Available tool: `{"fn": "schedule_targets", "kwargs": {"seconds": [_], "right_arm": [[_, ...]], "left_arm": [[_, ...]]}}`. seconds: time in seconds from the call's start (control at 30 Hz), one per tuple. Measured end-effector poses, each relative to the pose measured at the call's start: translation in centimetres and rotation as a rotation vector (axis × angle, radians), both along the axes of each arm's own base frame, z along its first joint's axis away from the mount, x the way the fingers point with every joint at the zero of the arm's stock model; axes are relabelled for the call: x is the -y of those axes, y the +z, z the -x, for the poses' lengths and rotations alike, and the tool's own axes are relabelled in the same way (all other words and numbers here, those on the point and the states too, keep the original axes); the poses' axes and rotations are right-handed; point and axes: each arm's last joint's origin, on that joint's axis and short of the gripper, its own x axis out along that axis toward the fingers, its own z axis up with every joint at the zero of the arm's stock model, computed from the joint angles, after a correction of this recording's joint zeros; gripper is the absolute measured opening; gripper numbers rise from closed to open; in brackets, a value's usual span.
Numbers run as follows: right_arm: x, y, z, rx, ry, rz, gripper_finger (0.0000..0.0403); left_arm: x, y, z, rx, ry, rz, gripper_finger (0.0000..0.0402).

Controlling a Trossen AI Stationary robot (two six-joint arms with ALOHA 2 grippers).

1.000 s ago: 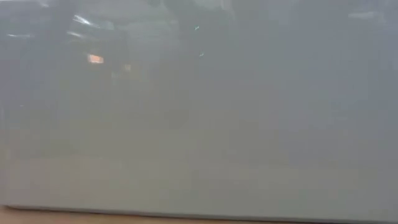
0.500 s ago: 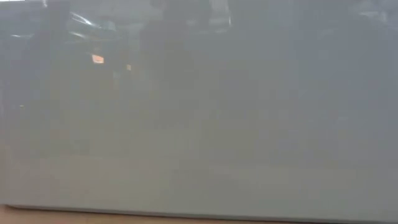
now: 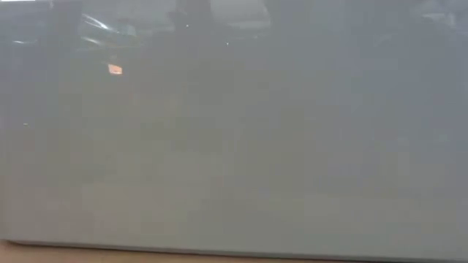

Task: Sort crayons/erasers/pens/pencils in bins
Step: Put the blue crayon into the middle right gray bin

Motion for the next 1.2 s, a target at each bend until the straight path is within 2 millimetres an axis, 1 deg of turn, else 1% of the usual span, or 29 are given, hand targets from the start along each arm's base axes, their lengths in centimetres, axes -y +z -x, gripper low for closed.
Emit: {"fn": "schedule_targets", "kwargs": {"seconds": [0.1, 0.27, 0.4, 0.6, 0.77, 1.0, 1.07, 1.2], "right_arm": [[0.2, 0.0, -0.1, 0.001, -0.012, -0.003, 0.0231], [0.8, 0.0, -0.4, 0.005, -0.039, -0.005, 0.0231], [1.3, 0.1, -0.6, 0.011, -0.061, -0.007, 0.0231], [1.6, 0.1, -0.7, 0.015, -0.077, -0.009, 0.0231], [1.7, 0.2, -0.7, 0.017, -0.077, -0.004, 0.0231], [1.7, 0.2, -0.7, 0.017, -0.075, -0.001, 0.0231], [1.7, 0.2, -0.7, 0.017, -0.075, -0.002, 0.0231], [1.7, 0.2, -0.7, 0.017, -0.077, -0.006, 0.0231]], "left_arm": [[-0.8, -0.6, -0.4, -0.028, -0.073, 0.063, 0.023], [-2.1, -2.0, -0.2, -0.174, -0.196, 0.079, 0.023], [-2.5, -3.0, 0.3, -0.31, -0.256, 0.092, 0.023], [-1.8, -3.8, 0.2, -0.335, -0.224, 0.212, 0.023], [-1.6, -3.8, 0.3, -0.348, -0.169, 0.239, 0.0229], [-1.1, -2.7, -0.1, -0.372, -0.159, 0.25, 0.0229], [-0.9, -2.7, -0.1, -0.369, -0.145, 0.273, 0.0229], [-0.8, -3.0, -0.2, -0.348, -0.119, 0.266, 0.023]]}}
